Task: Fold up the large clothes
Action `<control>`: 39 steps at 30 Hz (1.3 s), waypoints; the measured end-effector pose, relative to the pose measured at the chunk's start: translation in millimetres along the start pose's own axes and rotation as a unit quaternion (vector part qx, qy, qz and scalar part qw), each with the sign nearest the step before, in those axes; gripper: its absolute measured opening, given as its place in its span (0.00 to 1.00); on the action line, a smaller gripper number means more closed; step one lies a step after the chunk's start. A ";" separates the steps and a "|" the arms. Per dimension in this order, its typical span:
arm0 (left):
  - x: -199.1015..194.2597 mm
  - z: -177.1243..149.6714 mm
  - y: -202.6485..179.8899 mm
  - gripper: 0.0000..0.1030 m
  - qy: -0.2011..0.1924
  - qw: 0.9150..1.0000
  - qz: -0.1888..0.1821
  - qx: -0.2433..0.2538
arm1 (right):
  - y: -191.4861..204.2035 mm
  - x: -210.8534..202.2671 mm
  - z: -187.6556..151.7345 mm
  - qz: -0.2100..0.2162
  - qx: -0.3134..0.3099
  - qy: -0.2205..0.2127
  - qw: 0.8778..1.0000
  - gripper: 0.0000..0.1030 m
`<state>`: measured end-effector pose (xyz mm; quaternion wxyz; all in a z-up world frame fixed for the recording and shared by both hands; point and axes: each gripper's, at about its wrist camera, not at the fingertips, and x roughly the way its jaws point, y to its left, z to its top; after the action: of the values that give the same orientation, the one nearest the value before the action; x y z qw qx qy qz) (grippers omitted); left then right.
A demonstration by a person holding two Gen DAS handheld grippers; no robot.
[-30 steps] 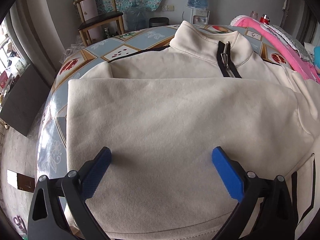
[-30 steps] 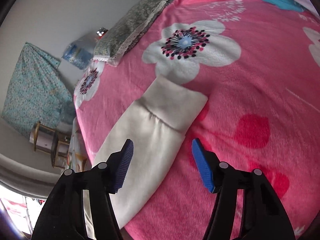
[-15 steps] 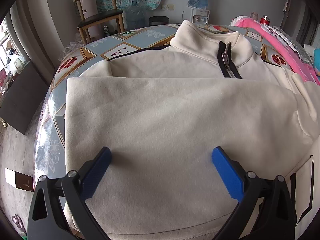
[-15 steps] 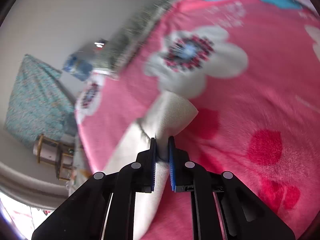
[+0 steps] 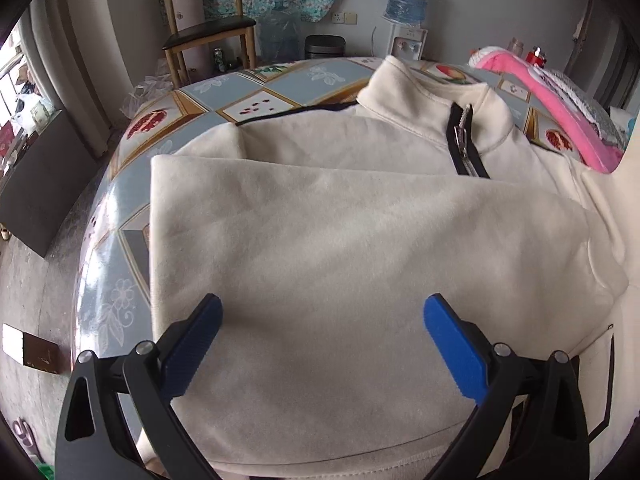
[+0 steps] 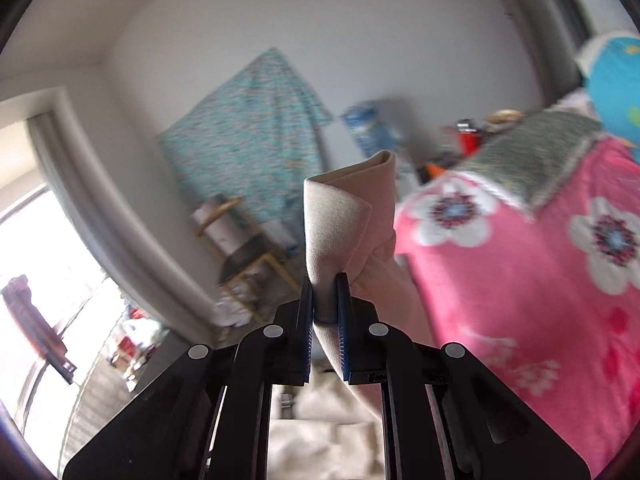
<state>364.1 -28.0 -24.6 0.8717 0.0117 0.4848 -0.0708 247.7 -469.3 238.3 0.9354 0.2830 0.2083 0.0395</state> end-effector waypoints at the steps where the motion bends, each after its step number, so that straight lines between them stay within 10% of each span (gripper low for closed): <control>1: -6.4 0.4 7.0 0.96 -0.006 1.000 -0.003 -0.008 | 17.2 6.2 -4.1 0.016 -0.010 0.004 1.000 0.10; 10: -85.0 -17.8 74.8 0.96 -0.070 0.997 -0.011 -0.042 | 156.8 109.4 -144.5 0.116 -0.134 0.139 0.974 0.14; 17: -111.0 -35.3 102.5 0.96 -0.081 0.994 -0.052 -0.050 | 138.6 165.3 -298.6 0.080 -0.167 0.318 0.930 0.35; 27: -68.1 -6.0 76.2 0.72 -0.047 0.990 -0.117 -0.058 | -31.3 76.1 -241.4 -0.071 -0.015 0.224 0.972 0.37; 39: 2.0 14.5 63.7 0.53 0.064 0.992 -0.069 -0.081 | -92.0 29.0 -243.6 -0.104 0.029 0.190 0.976 0.43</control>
<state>386.0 33.5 -21.7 0.8298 -0.0876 0.5438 -0.0900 169.7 -415.8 -6.1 0.8693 0.2740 0.4113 -0.0105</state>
